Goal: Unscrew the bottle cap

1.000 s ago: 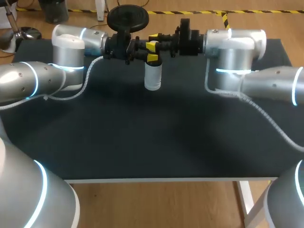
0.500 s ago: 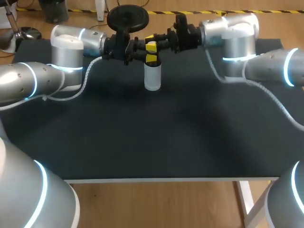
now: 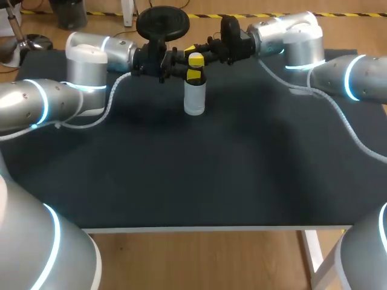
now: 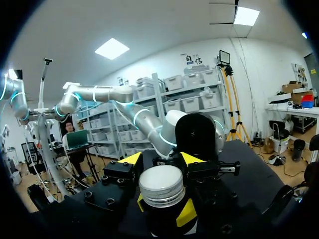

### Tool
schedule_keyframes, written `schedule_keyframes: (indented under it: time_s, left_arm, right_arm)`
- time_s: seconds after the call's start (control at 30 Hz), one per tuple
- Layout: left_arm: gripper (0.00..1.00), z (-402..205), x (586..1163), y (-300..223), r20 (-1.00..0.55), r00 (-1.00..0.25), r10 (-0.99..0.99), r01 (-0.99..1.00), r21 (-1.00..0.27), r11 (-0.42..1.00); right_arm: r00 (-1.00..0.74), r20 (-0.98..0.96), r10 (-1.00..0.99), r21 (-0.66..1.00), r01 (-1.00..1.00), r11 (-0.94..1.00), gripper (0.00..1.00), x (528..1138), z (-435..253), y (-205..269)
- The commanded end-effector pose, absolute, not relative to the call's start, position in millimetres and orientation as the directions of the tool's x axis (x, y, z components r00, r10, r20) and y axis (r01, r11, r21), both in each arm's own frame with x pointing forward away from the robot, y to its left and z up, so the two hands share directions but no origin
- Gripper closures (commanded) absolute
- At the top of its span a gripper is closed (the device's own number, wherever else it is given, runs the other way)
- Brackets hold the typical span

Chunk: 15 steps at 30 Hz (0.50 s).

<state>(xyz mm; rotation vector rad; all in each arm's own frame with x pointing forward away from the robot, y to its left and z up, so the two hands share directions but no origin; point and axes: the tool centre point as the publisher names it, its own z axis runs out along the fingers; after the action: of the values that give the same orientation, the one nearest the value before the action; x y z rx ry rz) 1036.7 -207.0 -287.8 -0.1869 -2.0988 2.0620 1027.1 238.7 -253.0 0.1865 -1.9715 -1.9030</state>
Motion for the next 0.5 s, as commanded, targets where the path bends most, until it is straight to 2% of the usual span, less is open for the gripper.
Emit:
schedule_keyframes:
  time_s: [0.03,0.17,0.2,0.23,0.27,0.5]
  left_arm:
    - [1.00,-285.1,1043.2,-212.6,0.050,-0.973,0.225,-0.046,-0.999,0.023]
    - [1.00,-285.1,1043.2,-212.6,0.050,-0.973,0.225,-0.046,-0.999,0.023]
    - [1.00,-285.1,1043.2,-212.6,0.050,-0.973,0.225,-0.046,-0.999,0.023]
    - [1.00,-285.1,1043.2,-212.6,0.050,-0.973,0.225,-0.046,-0.999,0.023]
    - [1.00,-285.1,1043.2,-212.6,0.050,-0.973,0.225,-0.046,-0.999,0.023]
    - [1.00,-285.1,1043.2,-212.6,0.050,-0.973,0.225,-0.046,-0.999,0.023]
  right_arm:
    - [-0.689,0.179,-0.703,0.981,0.175,0.079,1.00,1025.1,-268.6,243.5]
    - [-0.692,0.187,-0.697,0.981,0.174,0.091,1.00,1025.1,-268.7,244.6]
    - [-0.700,0.188,-0.688,0.981,0.173,0.092,0.92,1025.7,-268.6,244.9]
    - [-0.709,0.191,-0.679,0.980,0.173,0.096,0.11,1026.0,-268.7,244.9]
    - [-0.720,0.184,-0.669,0.982,0.168,0.089,0.00,1026.5,-268.8,245.0]
    - [-0.768,0.148,-0.623,0.986,0.164,0.032,0.00,1026.4,-260.2,238.1]
